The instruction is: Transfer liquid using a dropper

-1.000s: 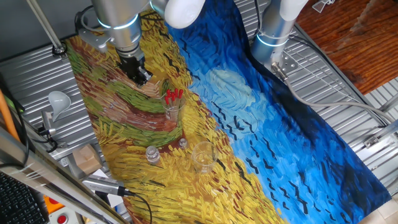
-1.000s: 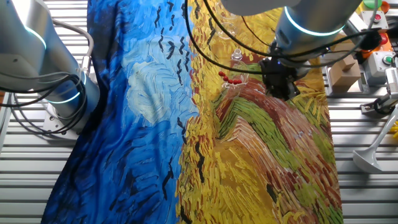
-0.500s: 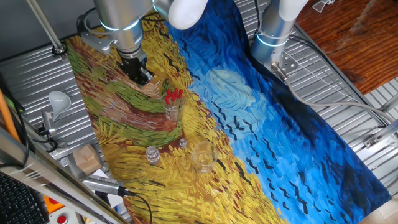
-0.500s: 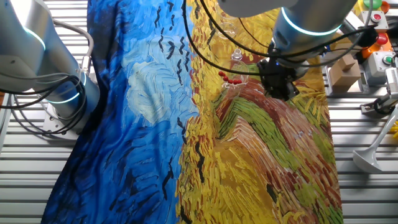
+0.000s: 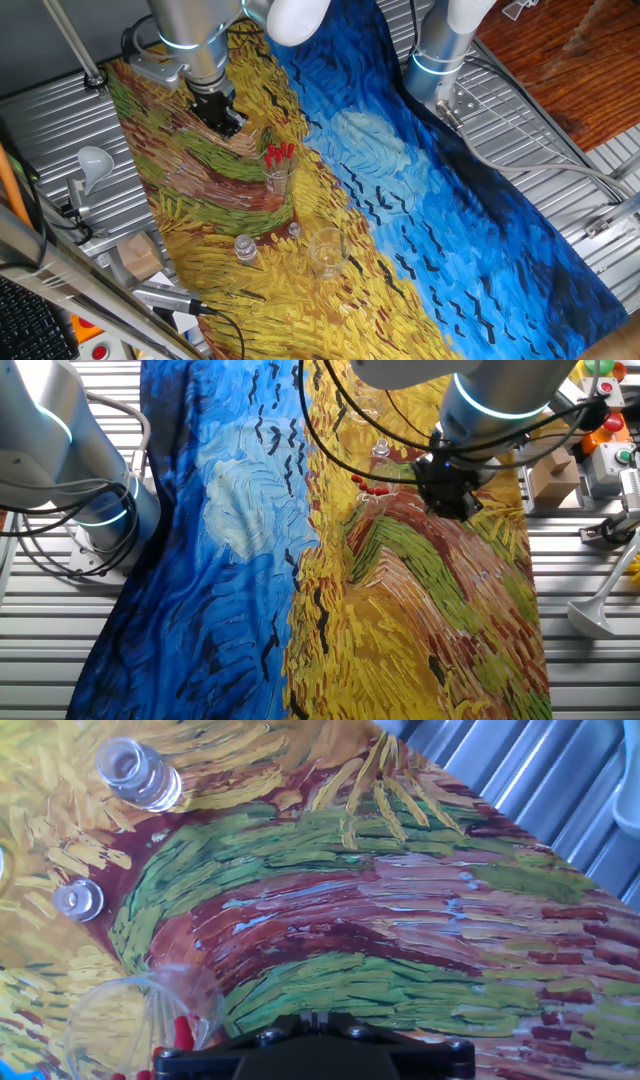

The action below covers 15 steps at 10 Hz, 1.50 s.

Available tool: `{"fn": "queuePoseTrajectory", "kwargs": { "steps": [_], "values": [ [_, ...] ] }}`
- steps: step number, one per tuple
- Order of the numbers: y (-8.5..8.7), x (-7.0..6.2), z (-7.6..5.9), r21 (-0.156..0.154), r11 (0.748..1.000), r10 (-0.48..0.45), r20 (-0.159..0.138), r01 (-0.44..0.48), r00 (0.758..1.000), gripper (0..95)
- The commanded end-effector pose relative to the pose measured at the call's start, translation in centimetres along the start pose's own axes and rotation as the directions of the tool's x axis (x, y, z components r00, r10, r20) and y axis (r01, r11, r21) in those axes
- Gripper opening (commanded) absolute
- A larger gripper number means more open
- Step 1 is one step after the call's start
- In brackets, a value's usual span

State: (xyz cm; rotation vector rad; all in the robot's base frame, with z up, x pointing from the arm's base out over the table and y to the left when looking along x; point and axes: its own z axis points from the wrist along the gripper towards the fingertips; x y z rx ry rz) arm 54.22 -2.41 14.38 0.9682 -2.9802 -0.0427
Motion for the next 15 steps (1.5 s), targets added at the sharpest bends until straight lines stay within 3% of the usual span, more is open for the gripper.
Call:
{"fn": "queuePoseTrajectory", "kwargs": {
  "steps": [1, 2, 5, 7, 10, 12, 15],
  "values": [
    [1.6, 0.6, -0.5, -0.004, 1.0, 0.012, -0.006, -0.012, 1.0, 0.0],
    [2.3, 1.1, -0.5, -0.005, 1.0, 0.013, -0.004, -0.013, 1.0, 0.0],
    [7.0, 4.0, -0.8, -0.005, 0.998, 0.069, -0.001, -0.069, 0.998, 0.0],
    [8.9, 5.1, -0.8, -0.001, 0.996, 0.086, -0.001, -0.086, 0.996, 0.0],
    [8.9, 5.1, -0.8, 0.007, 1.0, 0.006, -0.003, -0.006, 1.0, 0.0],
    [8.9, 5.1, -0.8, -0.009, 1.0, -0.026, -0.014, 0.026, 1.0, 0.0],
    [9.5, 5.0, -0.8, -0.022, 1.0, -0.019, -0.026, 0.019, 0.999, 0.0]
  ]
}}
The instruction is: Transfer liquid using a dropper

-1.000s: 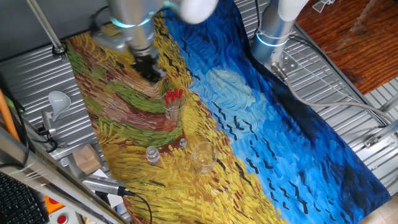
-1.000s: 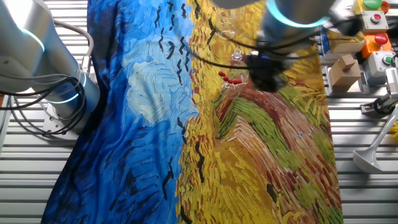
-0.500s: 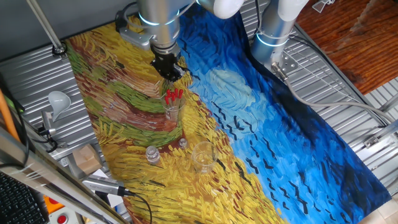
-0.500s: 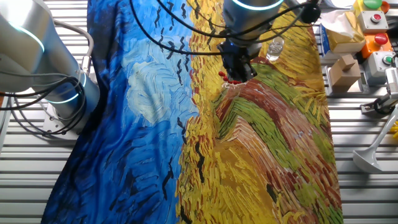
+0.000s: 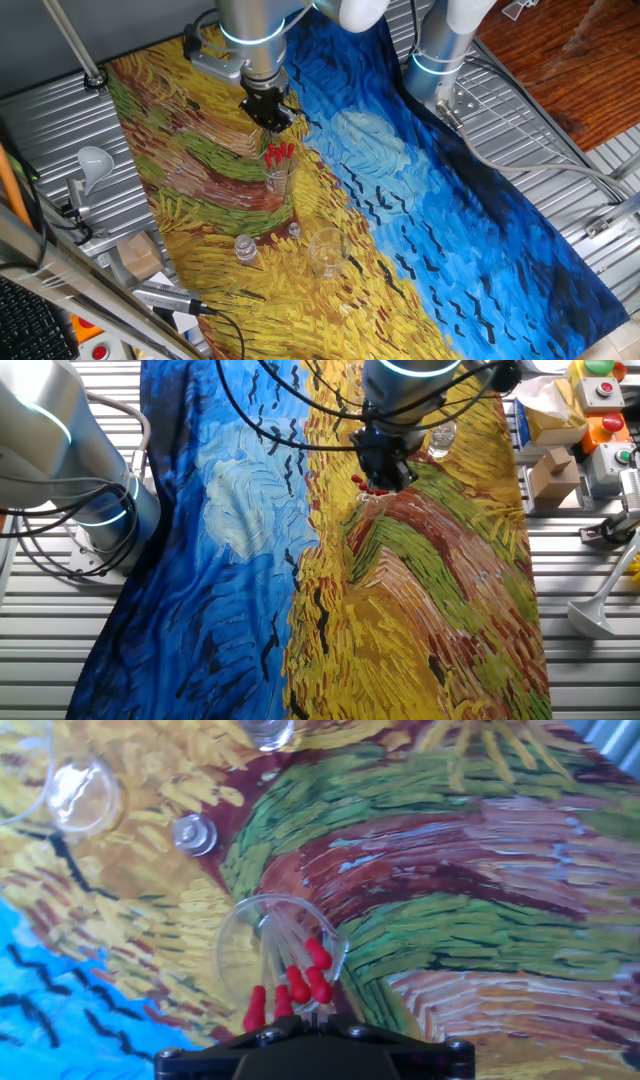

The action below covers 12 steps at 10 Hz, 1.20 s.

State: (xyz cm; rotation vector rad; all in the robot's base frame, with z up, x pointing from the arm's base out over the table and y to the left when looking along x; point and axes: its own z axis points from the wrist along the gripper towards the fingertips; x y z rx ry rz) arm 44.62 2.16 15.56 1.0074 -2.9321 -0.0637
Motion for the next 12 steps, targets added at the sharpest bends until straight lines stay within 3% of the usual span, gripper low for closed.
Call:
{"fn": "queuePoseTrajectory", "kwargs": {
  "steps": [1, 3, 4, 12],
  "values": [
    [0.9, 0.0, 0.0, -0.001, 0.999, 0.034, 0.003, -0.034, 0.999, 0.0],
    [1.3, 0.2, 0.1, -0.004, 0.999, 0.048, 0.004, -0.048, 0.999, 0.0],
    [1.7, 0.4, 0.4, -0.013, 0.998, 0.058, 0.011, -0.058, 0.998, 19.0],
    [4.1, 0.5, 1.8, -0.02, 0.993, 0.121, 0.02, -0.12, 0.992, 19.0]
  ]
}}
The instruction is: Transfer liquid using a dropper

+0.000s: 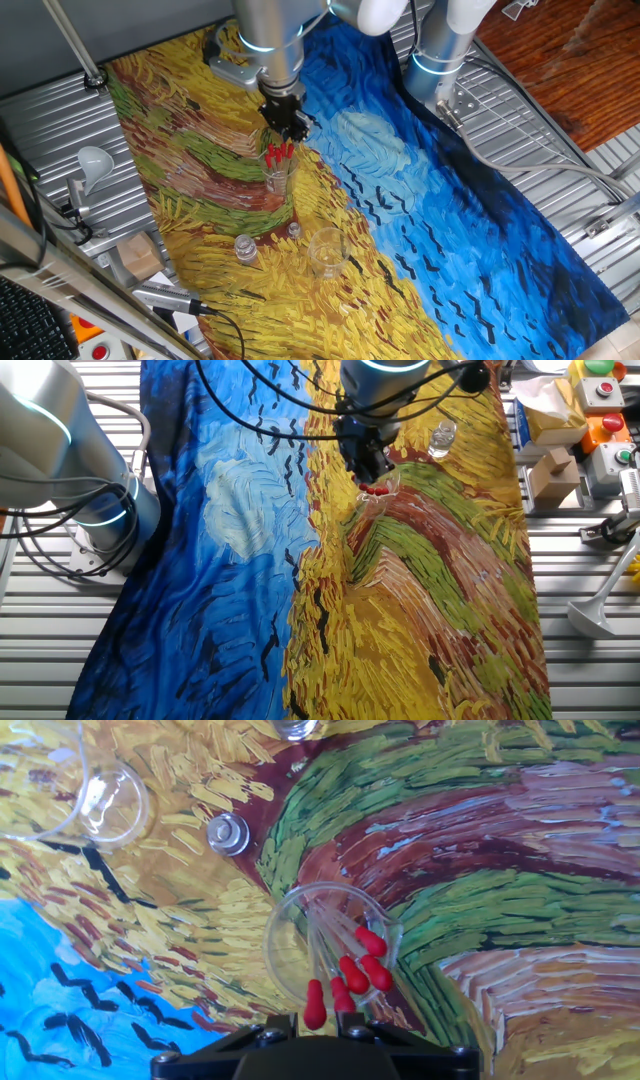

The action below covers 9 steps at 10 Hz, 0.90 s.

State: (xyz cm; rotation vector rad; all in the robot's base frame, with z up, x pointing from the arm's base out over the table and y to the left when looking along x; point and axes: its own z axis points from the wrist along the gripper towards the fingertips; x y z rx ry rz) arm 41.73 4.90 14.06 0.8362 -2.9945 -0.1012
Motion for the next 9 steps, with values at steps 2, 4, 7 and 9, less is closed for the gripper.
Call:
{"fn": "queuePoseTrajectory", "kwargs": {
  "steps": [2, 4, 7, 9],
  "values": [
    [0.33, -0.05, 0.17, 0.003, 1.0, 0.003, 0.003, -0.003, 1.0, 19.0],
    [0.33, -0.08, 0.41, 0.006, 1.0, -0.001, 0.007, 0.001, 1.0, 19.0],
    [0.29, -0.1, 0.71, 0.012, 1.0, -0.008, 0.016, 0.008, 1.0, 19.0],
    [0.25, -0.17, 0.75, 0.013, 1.0, -0.011, 0.017, 0.011, 1.0, 19.0]
  ]
}}
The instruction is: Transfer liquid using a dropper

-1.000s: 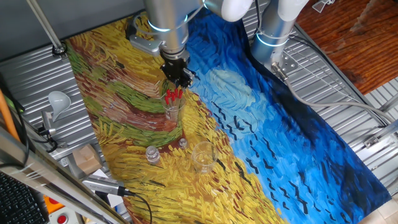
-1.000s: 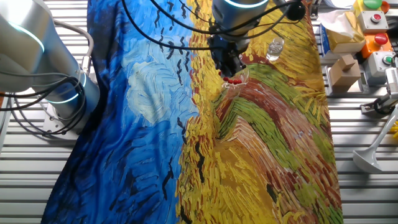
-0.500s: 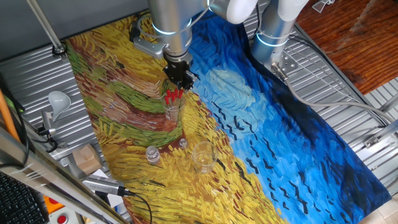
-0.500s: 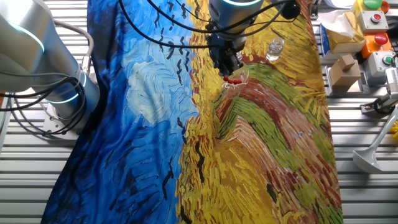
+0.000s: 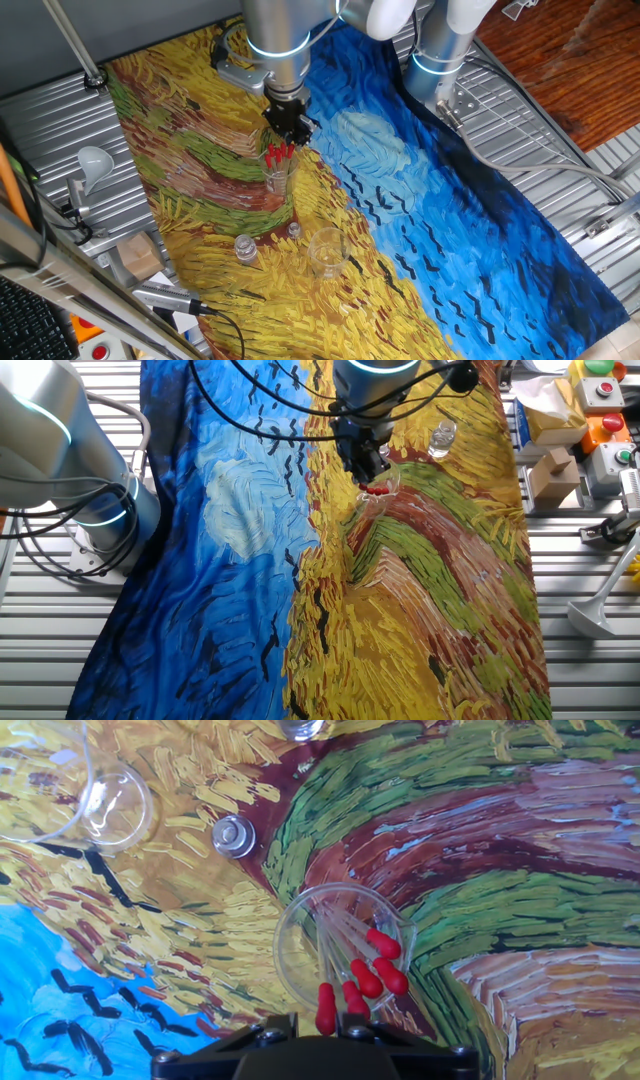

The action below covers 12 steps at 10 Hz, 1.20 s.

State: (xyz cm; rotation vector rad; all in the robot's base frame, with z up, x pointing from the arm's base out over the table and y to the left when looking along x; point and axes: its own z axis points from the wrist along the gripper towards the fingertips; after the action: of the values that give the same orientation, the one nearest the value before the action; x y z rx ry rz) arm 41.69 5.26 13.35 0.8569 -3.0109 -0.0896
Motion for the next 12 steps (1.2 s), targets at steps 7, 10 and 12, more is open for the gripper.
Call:
{"fn": "queuePoseTrajectory", "kwargs": {
  "steps": [7, 10, 12],
  "values": [
    [-0.32, -0.16, 0.21, 0.001, 1.0, -0.016, 0.009, 0.016, 1.0, 19.0],
    [-0.5, -0.48, 0.53, -0.003, 1.0, -0.018, 0.014, 0.018, 1.0, 19.0],
    [-0.57, -0.62, 0.51, -0.002, 1.0, -0.019, 0.012, 0.019, 1.0, 19.0]
  ]
}}
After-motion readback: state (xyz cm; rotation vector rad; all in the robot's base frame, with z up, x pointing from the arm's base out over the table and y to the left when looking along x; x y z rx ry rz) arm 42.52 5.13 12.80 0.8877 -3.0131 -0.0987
